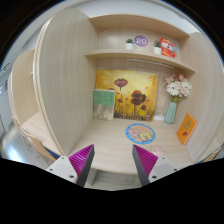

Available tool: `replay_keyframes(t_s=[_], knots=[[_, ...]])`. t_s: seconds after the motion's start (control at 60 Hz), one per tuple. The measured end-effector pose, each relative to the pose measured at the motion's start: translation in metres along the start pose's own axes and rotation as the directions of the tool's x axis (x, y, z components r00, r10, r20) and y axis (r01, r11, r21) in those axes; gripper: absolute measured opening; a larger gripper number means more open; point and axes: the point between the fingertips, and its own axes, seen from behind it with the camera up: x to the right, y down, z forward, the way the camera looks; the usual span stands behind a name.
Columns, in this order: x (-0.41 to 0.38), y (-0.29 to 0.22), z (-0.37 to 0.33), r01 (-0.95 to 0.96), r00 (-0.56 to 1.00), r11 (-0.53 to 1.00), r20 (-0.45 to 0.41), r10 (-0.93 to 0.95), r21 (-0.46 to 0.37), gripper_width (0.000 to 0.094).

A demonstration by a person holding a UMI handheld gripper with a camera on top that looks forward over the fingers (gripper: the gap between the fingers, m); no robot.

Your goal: Arrange mouse

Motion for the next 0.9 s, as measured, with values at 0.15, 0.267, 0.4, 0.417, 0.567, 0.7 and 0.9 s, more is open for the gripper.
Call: replay_keyframes(t_s=[0.15,0.267,0.4,0.417,0.567,0.7,0.9], knots=[[0.028,0.051,0.015,-0.025,0.998,0.996,-0.052,0.021,-0.087,0.0763],[0.073,0.110,0.025,-0.083,0.991,0.982,-0.120,0.063,-0.170,0.0759],[0.136,0.155,0.036,-0.127,0.973,0.963,-0.221,0.074,-0.239,0.0756],[0.145,0.159,0.038,-0.129,0.970,0.961,-0.233,0.071,-0.243,0.0755],[0.205,0.184,0.070,-0.151,0.951,0.949,-0.301,0.064,-0.277,0.0744],[0.225,0.186,0.115,-0.157,0.957,0.948,-0.281,0.076,-0.278,0.0742],[0.244,0.168,0.178,-0.152,0.966,0.953,-0.242,0.088,-0.261,0.0754]])
